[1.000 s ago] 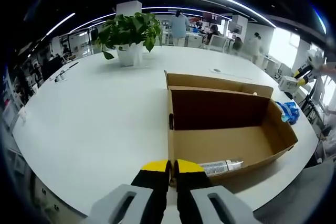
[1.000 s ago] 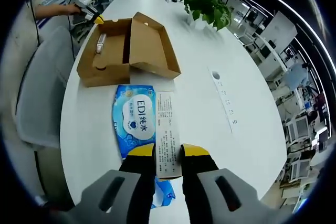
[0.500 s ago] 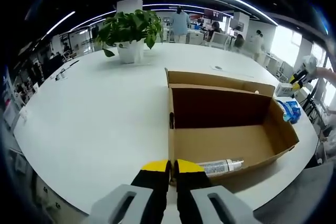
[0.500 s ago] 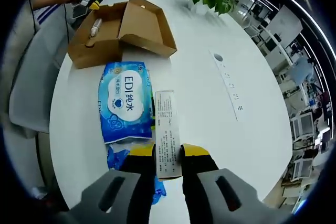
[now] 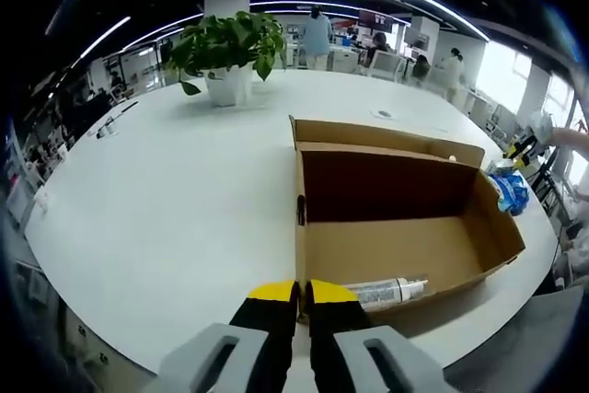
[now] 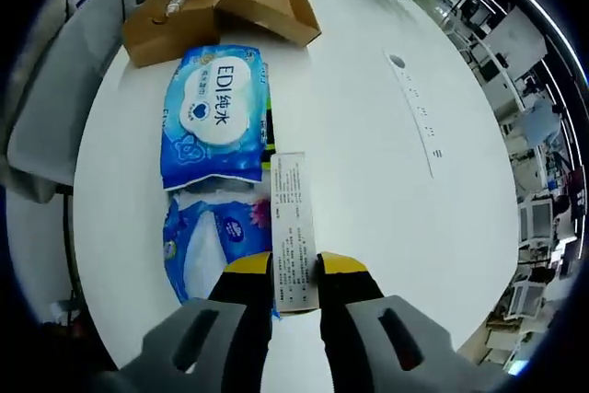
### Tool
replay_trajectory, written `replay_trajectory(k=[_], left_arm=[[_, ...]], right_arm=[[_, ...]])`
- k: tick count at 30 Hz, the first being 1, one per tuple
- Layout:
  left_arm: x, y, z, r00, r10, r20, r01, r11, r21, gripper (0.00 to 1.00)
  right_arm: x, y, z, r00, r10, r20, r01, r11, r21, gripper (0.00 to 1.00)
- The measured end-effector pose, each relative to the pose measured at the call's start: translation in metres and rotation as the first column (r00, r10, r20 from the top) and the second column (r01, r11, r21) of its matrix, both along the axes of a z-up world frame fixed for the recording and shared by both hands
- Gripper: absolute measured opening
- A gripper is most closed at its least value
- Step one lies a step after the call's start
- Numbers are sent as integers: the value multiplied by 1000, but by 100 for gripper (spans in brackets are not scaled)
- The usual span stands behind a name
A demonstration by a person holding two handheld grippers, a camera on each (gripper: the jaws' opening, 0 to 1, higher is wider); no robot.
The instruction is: Operate the shoe box by opening the lid, removing the specified soft item, and placing it in the target area until the item is outside and the box remains undamaged.
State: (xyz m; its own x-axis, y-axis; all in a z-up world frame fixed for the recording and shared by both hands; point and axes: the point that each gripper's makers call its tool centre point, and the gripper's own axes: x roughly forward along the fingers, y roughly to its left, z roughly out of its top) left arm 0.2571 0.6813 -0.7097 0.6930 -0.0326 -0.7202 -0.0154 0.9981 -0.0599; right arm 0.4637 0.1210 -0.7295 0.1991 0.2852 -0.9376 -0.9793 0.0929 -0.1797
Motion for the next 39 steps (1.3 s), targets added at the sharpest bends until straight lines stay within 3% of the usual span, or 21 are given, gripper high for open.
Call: replay_trajectory(k=[3, 8, 13, 20, 31, 35, 39], left_arm=[[0, 0, 0, 1000, -3, -4, 3, 1000, 0, 3], [0, 0, 0, 1000, -10, -10, 10, 1000, 6, 3], [0, -1, 0, 1000, -18, -21, 18, 1000, 9, 4], [1, -1, -1, 999, -29, -38, 29, 1000, 5, 4], [5, -2, -1, 993, -89, -72, 92, 995, 40, 11], [5, -2, 3, 987, -141, -79, 147, 986, 80, 21], [8, -6, 10, 981, -182, -71, 188, 977, 96, 22]], right_arm=[[-1, -11, -9, 1000, 20, 8, -19, 999, -49, 16], [-2, -15, -12, 1000, 12, 7, -12, 998, -54, 16], [0, -19, -19, 998, 49, 26, -46, 993, -104, 16], [1, -19, -17, 997, 61, 51, -55, 992, -117, 16], [10, -11, -3, 994, 24, 105, -16, 997, -70, 21], [11, -11, 1, 993, 17, 121, -10, 998, -64, 25], [11, -12, 9, 989, -16, 149, 23, 999, -43, 32]])
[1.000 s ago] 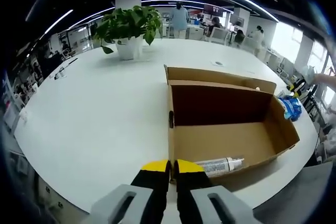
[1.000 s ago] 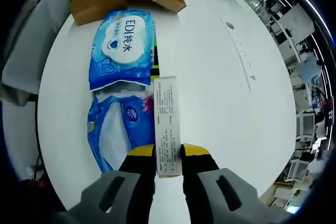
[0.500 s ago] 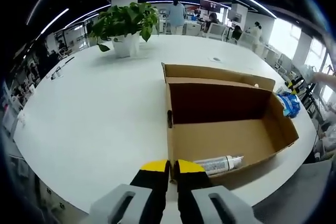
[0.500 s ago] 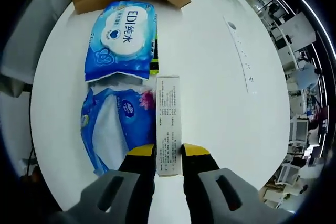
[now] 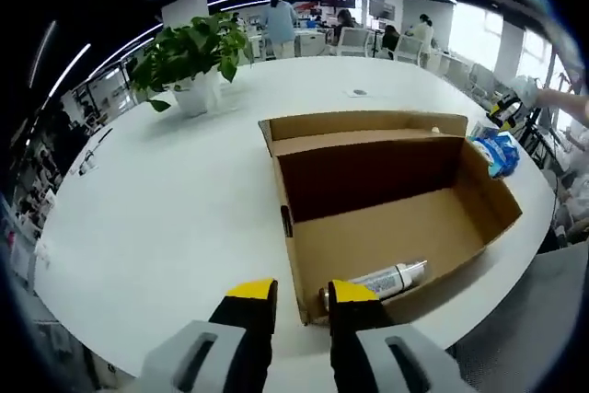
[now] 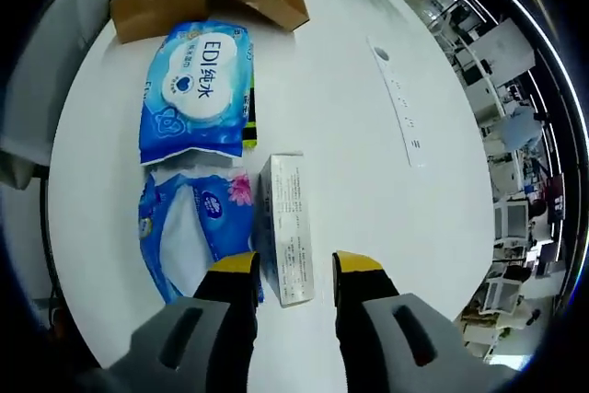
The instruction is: Operate the shoe box by opening the lid, removing the specified soft item, and placing it in the target area until the item is outside and the box remains undamaged.
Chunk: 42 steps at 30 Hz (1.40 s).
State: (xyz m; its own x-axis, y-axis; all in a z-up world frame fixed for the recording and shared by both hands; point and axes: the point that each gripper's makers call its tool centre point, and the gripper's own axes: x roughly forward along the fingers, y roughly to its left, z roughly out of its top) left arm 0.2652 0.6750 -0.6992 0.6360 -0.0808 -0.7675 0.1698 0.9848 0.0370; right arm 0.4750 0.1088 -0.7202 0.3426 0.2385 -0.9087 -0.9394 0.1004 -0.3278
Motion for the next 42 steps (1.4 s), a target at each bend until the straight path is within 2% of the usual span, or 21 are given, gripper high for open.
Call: replay_trajectory(k=[4, 8, 13, 15, 17, 20, 21, 25, 26, 27, 29, 34, 35, 36, 37, 38, 39, 40, 41, 42], left_arm=[[4, -8, 5, 997, -75, 2, 75, 997, 15, 26], [9, -17, 7, 987, -163, -9, 163, 986, 38, 29], [16, -30, 8, 966, -257, -34, 258, 966, 34, 30], [18, -35, 6, 947, -317, -54, 319, 947, 37, 31], [18, -39, 2, 924, -373, -83, 378, 925, 44, 32], [18, -44, -4, 893, -434, -122, 441, 896, 39, 32], [18, -46, -6, 876, -462, -137, 471, 881, 41, 32], [18, -52, -14, 817, -550, -175, 562, 826, 26, 33], [19, -53, -15, 804, -566, -183, 579, 815, 23, 34], [19, -54, -16, 799, -571, -187, 585, 811, 22, 34], [19, -58, -19, 766, -610, -204, 626, 780, 18, 34], [22, -63, -26, 705, -670, -232, 688, 726, -7, 36], [23, -64, -27, 700, -675, -235, 692, 721, -9, 36], [22, -67, -29, 675, -695, -245, 715, 699, -12, 36], [22, -68, -30, 669, -701, -248, 721, 693, -14, 35], [22, -70, -32, 628, -737, -251, 758, 652, -15, 35], [21, -76, -31, 596, -765, -245, 786, 618, -17, 35], [20, -79, -31, 582, -776, -246, 796, 605, -27, 36], [19, -80, -32, 575, -775, -263, 798, 602, -31, 36], [18, -81, -32, 552, -788, -272, 814, 580, -28, 36]], right_arm=[[-7, -3, 8, 999, -39, 13, 39, 999, 18, 39], [-18, -6, 18, 995, -98, 28, 96, 994, 52, 48], [-27, -9, 27, 984, -172, 39, 167, 980, 107, 57], [-33, -9, 32, 978, -203, 45, 195, 971, 137, 60], [-39, -9, 37, 971, -236, 46, 225, 960, 166, 63], [-53, -5, 45, 955, -297, 26, 283, 929, 237, 68], [-59, -4, 48, 946, -323, 17, 308, 914, 263, 70], [-74, -1, 55, 926, -377, 16, 352, 879, 321, 75], [-77, -1, 55, 921, -389, 8, 364, 869, 335, 76], [-83, 0, 56, 912, -411, -6, 386, 851, 356, 77], [-92, 2, 58, 900, -436, -19, 409, 829, 382, 80], [-114, 6, 60, 873, -486, -48, 456, 777, 434, 85], [-117, 7, 60, 869, -492, -50, 462, 771, 439, 86], [-123, 8, 60, 862, -503, -54, 471, 759, 449, 87], [-128, 10, 61, 857, -511, -61, 479, 748, 459, 87], [-130, 11, 61, 853, -517, -64, 484, 741, 466, 88], [-133, 12, 62, 850, -523, -65, 488, 734, 473, 89], [-139, 15, 64, 846, -529, -68, 492, 724, 484, 89], [-142, 17, 65, 842, -534, -71, 495, 714, 494, 90], [-146, 20, 67, 838, -541, -77, 500, 702, 507, 91]])
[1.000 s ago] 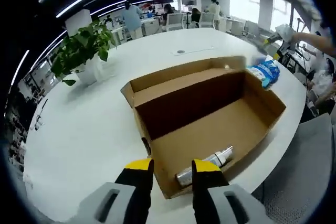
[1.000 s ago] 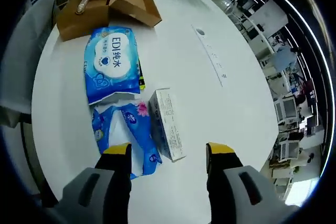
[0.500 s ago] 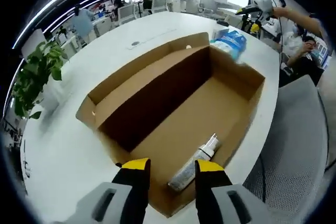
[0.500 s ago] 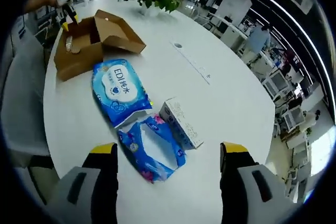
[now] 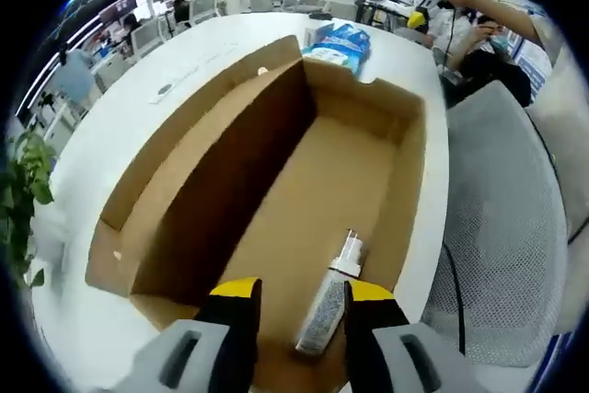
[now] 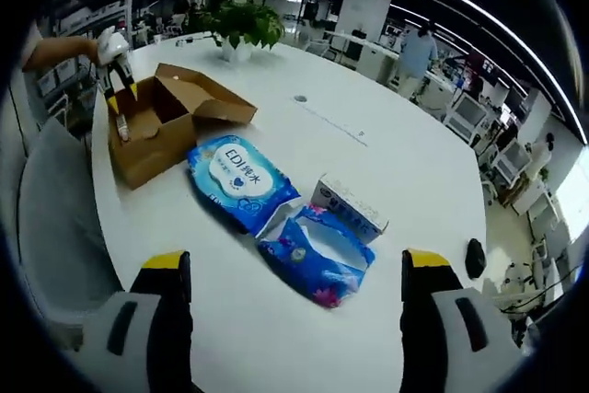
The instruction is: Operate the shoe box by opening the lid, removing the specified soft item, and placing it in the target area until the item is outside and the box remains undamaged.
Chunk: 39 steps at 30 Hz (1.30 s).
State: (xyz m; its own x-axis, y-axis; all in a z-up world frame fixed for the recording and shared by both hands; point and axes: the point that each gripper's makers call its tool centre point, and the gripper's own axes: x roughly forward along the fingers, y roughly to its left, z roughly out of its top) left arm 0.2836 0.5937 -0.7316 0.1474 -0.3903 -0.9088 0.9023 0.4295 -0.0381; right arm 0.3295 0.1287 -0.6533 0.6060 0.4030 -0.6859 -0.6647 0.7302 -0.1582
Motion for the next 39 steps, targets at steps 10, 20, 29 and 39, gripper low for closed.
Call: replay_trajectory(k=[10, 20, 29, 39], left_arm=[[-9, -6, -16, 971, -218, -101, 226, 972, 70, 37], [-23, -9, -32, 914, -345, -214, 371, 924, 93, 38], [-16, -8, -42, 891, -371, -264, 402, 912, 77, 43], [-17, -7, -46, 890, -377, -256, 412, 906, 95, 38]], right_arm=[[-32, 16, 6, 998, -56, 22, 55, 997, 59, 96], [-70, 14, 1, 992, -125, 4, 124, 989, 78, 96], [-86, 18, 2, 987, -163, 2, 162, 982, 94, 96], [-95, 28, 7, 988, -156, 15, 154, 983, 97, 96]])
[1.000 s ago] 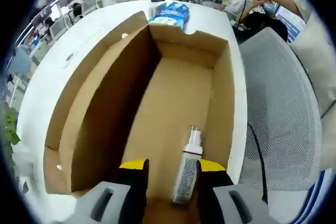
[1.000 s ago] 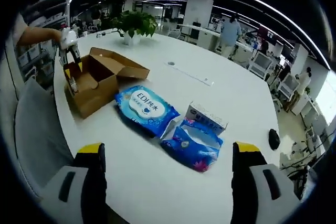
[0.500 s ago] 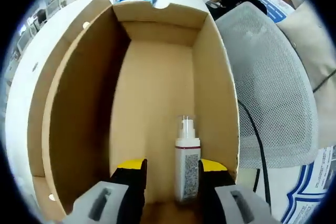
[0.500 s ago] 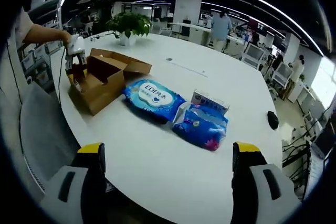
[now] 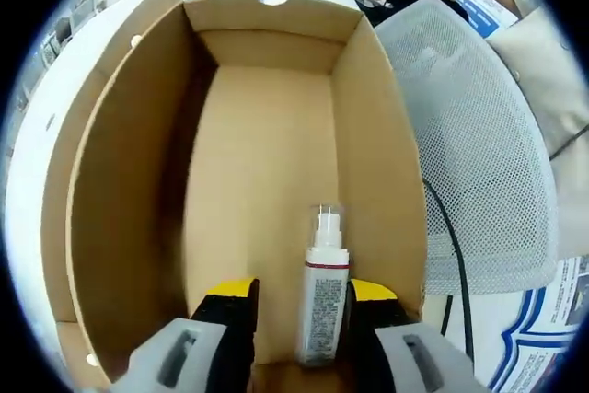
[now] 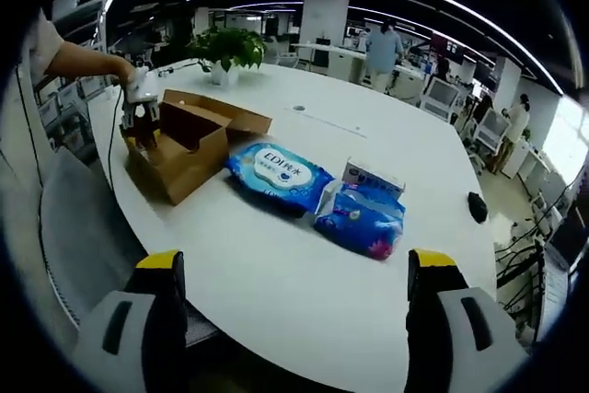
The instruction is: Operate the shoe box by opening the lid, removing the specified soft item, and placing it in the target area until the item is outside and the box remains undamaged.
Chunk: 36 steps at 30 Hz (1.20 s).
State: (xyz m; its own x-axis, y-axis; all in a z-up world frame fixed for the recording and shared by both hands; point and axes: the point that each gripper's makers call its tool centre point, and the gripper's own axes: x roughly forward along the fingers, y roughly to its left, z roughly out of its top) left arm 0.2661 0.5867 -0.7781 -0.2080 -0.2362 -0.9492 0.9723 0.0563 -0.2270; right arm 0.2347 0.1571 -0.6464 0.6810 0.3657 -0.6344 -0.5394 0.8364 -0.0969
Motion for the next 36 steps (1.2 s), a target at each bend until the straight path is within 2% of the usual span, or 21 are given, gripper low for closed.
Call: replay_trajectory(k=[7, 12, 15, 24, 32, 36], left_arm=[[-1, 0, -6, 1000, 7, 7, -7, 1000, -3, 35], [-6, -2, -9, 1000, -15, 18, 16, 1000, -8, 29], [-7, -3, -11, 1000, 16, 13, -16, 1000, -6, 23], [-4, -4, -8, 995, 87, 44, -87, 996, -6, 21], [2, 0, 0, 987, 126, 95, -125, 992, -18, 20], [4, -4, 10, 980, 153, 130, -147, 988, -51, 20]], right_arm=[[-1, 5, -3, 1000, 1, -4, -1, 1000, 6, 95], [-1, 8, -5, 1000, 5, -4, -5, 1000, 13, 94], [-1, 13, -6, 1000, 17, -2, -17, 1000, 19, 93], [3, 24, -5, 999, 43, 14, -44, 998, 45, 92], [8, 36, -2, 996, 87, 37, -89, 993, 71, 88], [11, 48, 0, 990, 130, 53, -134, 988, 83, 85]])
